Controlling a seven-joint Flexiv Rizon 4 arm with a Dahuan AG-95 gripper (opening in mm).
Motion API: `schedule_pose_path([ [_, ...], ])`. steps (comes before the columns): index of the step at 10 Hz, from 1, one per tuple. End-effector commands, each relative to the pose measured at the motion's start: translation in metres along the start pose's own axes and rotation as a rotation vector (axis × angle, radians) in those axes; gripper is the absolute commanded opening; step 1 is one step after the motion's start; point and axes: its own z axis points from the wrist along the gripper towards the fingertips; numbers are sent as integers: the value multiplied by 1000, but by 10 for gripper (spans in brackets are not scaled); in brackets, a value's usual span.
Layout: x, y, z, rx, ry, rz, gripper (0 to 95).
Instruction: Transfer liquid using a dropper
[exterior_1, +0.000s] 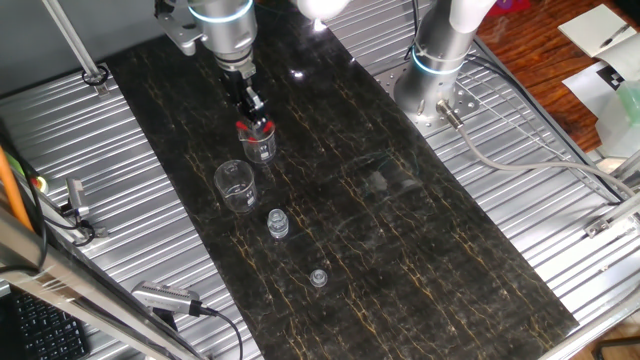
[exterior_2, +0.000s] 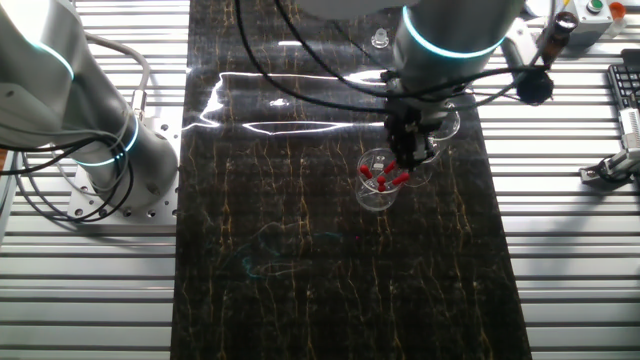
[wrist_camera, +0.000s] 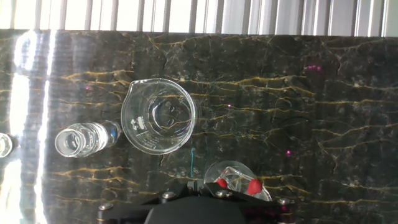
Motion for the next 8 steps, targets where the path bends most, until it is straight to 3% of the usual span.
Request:
schedule_pose_path([
  [1,2,-4,4,3,3,-10,380],
  [8,18,-15,14,8,1,-33,380],
])
